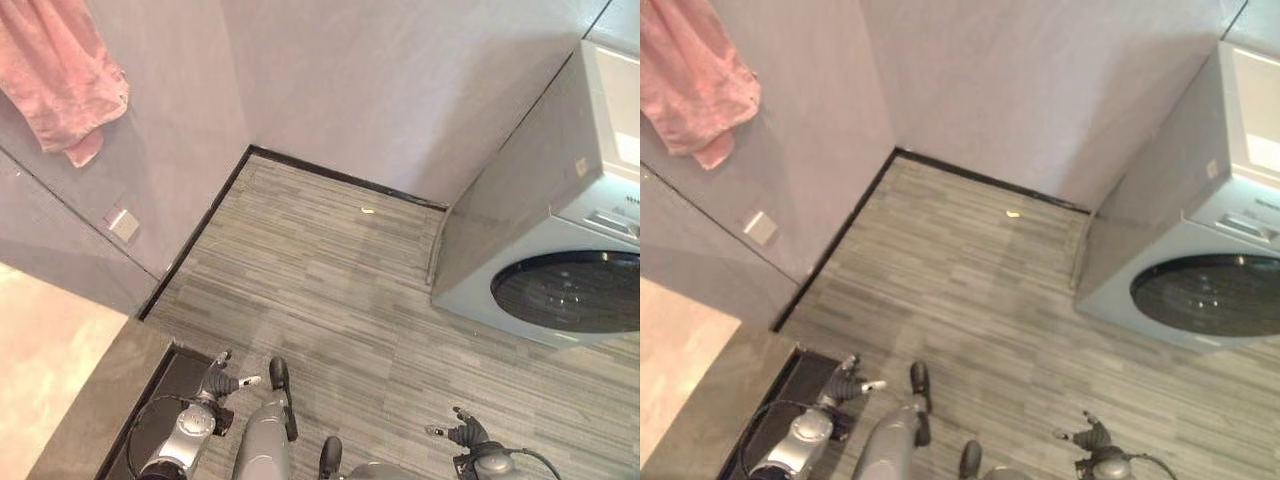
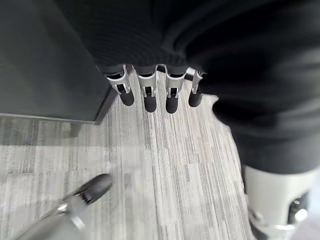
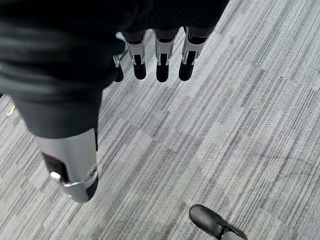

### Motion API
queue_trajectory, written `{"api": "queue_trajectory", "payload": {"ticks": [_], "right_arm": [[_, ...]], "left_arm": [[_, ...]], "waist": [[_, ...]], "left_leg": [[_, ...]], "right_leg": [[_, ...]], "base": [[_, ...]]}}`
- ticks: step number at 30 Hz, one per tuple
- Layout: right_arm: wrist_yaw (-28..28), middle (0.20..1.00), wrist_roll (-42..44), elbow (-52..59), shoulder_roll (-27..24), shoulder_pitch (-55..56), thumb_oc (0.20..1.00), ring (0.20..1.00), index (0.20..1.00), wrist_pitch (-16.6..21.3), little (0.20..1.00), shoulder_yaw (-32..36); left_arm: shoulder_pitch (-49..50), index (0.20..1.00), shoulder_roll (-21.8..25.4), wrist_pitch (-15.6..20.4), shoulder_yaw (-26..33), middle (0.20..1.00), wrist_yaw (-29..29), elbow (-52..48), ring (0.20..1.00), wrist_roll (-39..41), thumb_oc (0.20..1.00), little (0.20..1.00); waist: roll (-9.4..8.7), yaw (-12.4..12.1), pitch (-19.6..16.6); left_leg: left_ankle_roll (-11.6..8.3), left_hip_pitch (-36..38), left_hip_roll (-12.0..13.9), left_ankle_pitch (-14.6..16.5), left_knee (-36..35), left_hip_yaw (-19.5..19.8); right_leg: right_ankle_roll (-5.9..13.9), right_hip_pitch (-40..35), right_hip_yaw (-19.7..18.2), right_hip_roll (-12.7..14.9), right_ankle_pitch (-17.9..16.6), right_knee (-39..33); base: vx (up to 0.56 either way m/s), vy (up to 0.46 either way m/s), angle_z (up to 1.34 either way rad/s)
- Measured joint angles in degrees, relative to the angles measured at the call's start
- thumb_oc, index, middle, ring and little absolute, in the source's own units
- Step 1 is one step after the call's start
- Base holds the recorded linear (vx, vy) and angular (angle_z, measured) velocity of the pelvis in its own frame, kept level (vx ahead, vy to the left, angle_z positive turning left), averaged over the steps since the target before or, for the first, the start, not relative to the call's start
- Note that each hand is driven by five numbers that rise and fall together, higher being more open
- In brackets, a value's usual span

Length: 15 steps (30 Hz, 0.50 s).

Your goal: Put brush and paste in cup on sink, flatten towel.

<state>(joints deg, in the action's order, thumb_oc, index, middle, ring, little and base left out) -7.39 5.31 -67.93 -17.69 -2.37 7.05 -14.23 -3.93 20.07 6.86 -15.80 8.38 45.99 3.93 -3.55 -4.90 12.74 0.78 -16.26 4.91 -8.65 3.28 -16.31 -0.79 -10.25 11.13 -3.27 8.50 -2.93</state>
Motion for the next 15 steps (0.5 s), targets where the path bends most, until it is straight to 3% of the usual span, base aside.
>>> {"api": "queue_trajectory", "payload": {"ticks": [1, 5, 6, 8, 9, 11, 12, 13, 15], "right_arm": [[0.00, 1.000, -0.79, -0.99, 0.53, 0.15, 1.000, 1.000, 1.000, 0.00, 1.000, 0.03], [0.12, 1.000, -1.74, -2.39, 1.85, 0.56, 1.000, 1.000, 1.000, 0.01, 1.000, 0.59], [0.13, 1.000, -1.74, -2.84, 2.60, 0.55, 1.000, 1.000, 1.000, -0.06, 1.000, 0.60], [0.14, 1.000, -1.73, -2.90, 3.16, 0.52, 1.000, 1.000, 1.000, -0.03, 1.000, 0.68], [0.25, 1.000, -1.66, -2.73, 3.23, 0.66, 1.000, 1.000, 1.000, -0.12, 1.000, 1.78], [0.18, 1.000, -1.63, -1.90, 3.21, 1.63, 1.000, 1.000, 1.000, -0.65, 1.000, 3.16], [0.29, 1.000, -1.63, -2.01, 3.49, 2.88, 1.000, 1.000, 1.000, -0.78, 1.000, 2.43], [0.48, 1.000, -1.64, -1.61, 3.65, 3.19, 1.000, 1.000, 1.000, -0.86, 1.000, 2.29], [0.32, 1.000, -1.56, -0.53, 3.59, 2.34, 1.000, 1.000, 1.000, -0.64, 1.000, 2.50]], "left_arm": [[0.10, 1.000, 0.23, 0.00, 0.00, 1.000, 0.04, 0.03, 1.000, 0.01, 1.000, 1.000], [-0.51, 1.000, 0.38, 0.13, 0.85, 1.000, -0.25, -1.08, 1.000, 0.48, 1.000, 1.000], [0.30, 1.000, -0.43, 0.16, -0.29, 1.000, 0.07, -2.21, 1.000, 0.60, 1.000, 1.000], [1.66, 1.000, -1.01, 0.12, -1.93, 1.000, -0.15, -2.44, 1.000, 0.26, 1.000, 1.000], [2.08, 1.000, -1.61, 0.06, -2.30, 1.000, -0.20, -2.24, 1.000, -0.03, 1.000, 1.000], [3.77, 1.000, -2.91, -0.11, -3.90, 1.000, -0.74, -2.62, 1.000, -0.10, 1.000, 1.000], [4.67, 1.000, -3.18, 0.01, -4.64, 1.000, -0.76, -3.14, 1.000, -0.10, 1.000, 1.000], [5.06, 1.000, -3.24, 0.00, -5.45, 1.000, -0.76, -3.36, 1.000, -0.11, 1.000, 1.000], [5.09, 1.000, -3.57, -0.22, -5.73, 1.000, -0.79, -2.64, 1.000, -0.10, 1.000, 1.000]], "waist": [[-0.96, -0.20, -0.58], [-2.92, -1.06, -1.76], [-3.91, -1.13, -2.52], [-4.36, -1.24, -2.83], [-4.01, -1.30, -2.75], [-2.31, -0.33, -3.46], [-2.02, -0.45, -3.72], [-2.46, -0.72, -4.01], [-0.41, 0.42, -3.22]], "left_leg": [[3.33, 0.60, -1.14, 0.53, 0.79, -0.48], [5.06, 2.92, -4.36, 5.14, 2.52, -0.50], [5.10, 4.23, -5.58, 6.63, 2.59, -0.37], [5.33, 4.94, -6.62, 8.02, 3.04, 0.24], [5.87, 5.80, -7.57, 8.75, 2.63, 0.72], [6.07, 7.97, -7.67, 8.52, 0.42, 2.45], [7.59, 8.81, -8.33, 9.68, 0.23, 3.54], [8.09, 9.30, -8.84, 9.90, 0.35, 3.77], [8.42, 9.98, -8.54, 10.64, 0.36, 7.36]], "right_leg": [[1.71, 0.38, 0.27, 1.53, 1.26, 2.52], [4.13, 0.27, 0.89, 5.36, 2.88, 8.66], [5.09, 0.44, 2.20, 7.14, 4.11, 11.93], [6.00, 1.49, 2.34, 8.20, 4.32, 16.38], [6.40, 3.25, 2.26, 8.49, 3.82, 21.44], [8.52, 10.88, 3.60, 11.63, 2.65, 38.85], [9.15, 12.80, 3.13, 12.77, 2.38, 42.98], [9.64, 15.41, 2.73, 14.48, 2.36, 46.62], [8.02, 20.59, 0.07, 12.60, 4.08, 44.51]], "base": [[0.27, 0.228, 0.06], [0.23, 0.235, 0.11], [0.14, 0.179, 0.13], [0.27, 0.405, 0.18], [0.27, 0.426, 0.23], [0.11, 0.175, 0.46], [0.17, 0.174, 0.52], [0.26, 0.208, 0.34], [0.23, 0.158, 0.42]]}}
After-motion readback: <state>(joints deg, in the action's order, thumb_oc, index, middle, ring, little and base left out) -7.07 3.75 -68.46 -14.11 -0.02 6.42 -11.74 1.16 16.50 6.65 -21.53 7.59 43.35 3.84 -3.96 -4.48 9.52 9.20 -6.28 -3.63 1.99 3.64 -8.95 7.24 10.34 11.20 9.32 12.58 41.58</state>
